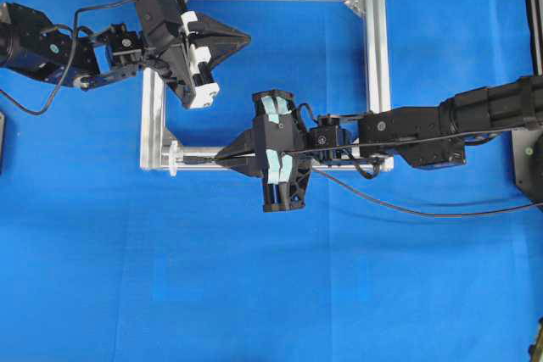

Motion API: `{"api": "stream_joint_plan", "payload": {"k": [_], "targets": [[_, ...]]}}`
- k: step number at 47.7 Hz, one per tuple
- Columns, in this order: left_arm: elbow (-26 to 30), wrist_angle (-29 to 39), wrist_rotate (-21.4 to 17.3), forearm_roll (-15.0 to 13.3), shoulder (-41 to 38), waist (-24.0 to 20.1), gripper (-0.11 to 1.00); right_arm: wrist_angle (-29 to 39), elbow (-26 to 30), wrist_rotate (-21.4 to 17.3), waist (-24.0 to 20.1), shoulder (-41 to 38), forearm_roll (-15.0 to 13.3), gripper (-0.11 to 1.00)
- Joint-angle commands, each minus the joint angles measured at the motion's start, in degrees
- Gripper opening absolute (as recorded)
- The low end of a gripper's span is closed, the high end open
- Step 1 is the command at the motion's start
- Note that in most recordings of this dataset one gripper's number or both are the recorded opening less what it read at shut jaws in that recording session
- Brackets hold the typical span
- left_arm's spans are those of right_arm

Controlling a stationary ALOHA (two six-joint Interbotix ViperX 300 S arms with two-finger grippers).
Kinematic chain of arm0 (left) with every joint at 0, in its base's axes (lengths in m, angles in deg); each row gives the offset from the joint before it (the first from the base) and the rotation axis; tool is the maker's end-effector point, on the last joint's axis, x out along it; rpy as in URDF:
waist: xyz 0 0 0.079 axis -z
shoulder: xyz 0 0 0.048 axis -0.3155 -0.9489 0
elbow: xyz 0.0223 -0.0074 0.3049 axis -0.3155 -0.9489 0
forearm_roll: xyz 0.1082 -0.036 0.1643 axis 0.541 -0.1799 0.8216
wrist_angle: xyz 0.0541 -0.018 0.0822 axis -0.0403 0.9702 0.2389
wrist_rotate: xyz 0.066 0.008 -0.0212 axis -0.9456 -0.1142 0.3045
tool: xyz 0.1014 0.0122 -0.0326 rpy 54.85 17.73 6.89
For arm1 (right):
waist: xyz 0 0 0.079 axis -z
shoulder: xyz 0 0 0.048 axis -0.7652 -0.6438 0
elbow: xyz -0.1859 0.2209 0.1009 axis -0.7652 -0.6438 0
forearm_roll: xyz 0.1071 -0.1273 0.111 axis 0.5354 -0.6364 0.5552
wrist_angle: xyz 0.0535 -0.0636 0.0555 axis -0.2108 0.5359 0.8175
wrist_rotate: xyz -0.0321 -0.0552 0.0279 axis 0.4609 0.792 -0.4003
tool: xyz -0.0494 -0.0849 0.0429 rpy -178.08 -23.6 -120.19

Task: Insert the wire through the string loop located on the left side.
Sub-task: 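Carry the USB plug with the right gripper toward the white zip-tie loop, then push the USB plug through the white loop with the right gripper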

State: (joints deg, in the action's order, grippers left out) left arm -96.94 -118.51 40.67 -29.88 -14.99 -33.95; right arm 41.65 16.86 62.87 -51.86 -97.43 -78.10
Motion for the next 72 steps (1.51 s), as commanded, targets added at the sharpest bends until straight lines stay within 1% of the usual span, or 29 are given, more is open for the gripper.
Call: {"api": "stream_joint_plan", "payload": {"k": [1, 61, 72], "targets": [[0.5, -0.3, 0.1, 0.2, 1.8, -0.1, 0.00, -0.3, 1.2, 0.0, -0.1, 0.9, -0.1, 0.00], [0.5, -0.3, 0.1, 0.1, 1.8, -0.1, 0.00, -0.5, 1.3, 0.0, 0.0, 0.9, 0.0, 0.00], [0.6, -0.3, 0.1, 0.2, 1.8, -0.2, 0.00, -0.3, 3.3, 0.0, -0.1, -0.4, -0.1, 0.00]]}}
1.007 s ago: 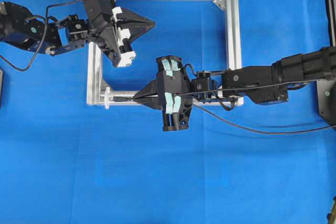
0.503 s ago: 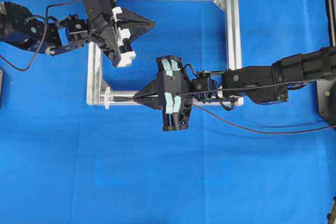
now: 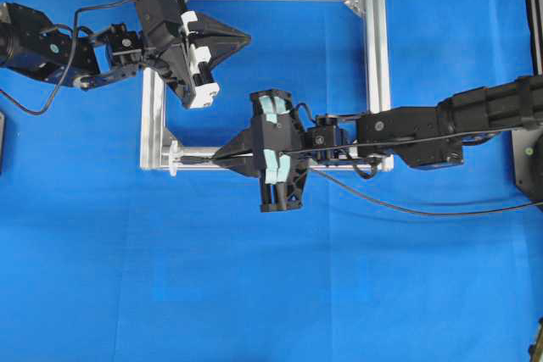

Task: Insert the wire through the string loop located on the left side.
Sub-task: 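Push the USB plug through the white loop with the right gripper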

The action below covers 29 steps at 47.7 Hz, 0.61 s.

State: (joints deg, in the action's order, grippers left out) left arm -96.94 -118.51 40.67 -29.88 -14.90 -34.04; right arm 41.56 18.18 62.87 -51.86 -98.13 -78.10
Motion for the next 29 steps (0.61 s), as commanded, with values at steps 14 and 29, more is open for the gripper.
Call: {"api": "stream_joint_plan", "payload": {"k": [14, 29], "targets": [[0.7, -0.3, 0.1, 0.1, 1.8, 0.0, 0.00, 0.1, 7.3, 0.1, 0.0, -3.4, -0.1, 0.00], [0.7, -0.3, 0.1, 0.2, 1.8, -0.1, 0.00, 0.2, 10.7, 0.1, 0.3, -5.7, -0.1, 0.00]]}}
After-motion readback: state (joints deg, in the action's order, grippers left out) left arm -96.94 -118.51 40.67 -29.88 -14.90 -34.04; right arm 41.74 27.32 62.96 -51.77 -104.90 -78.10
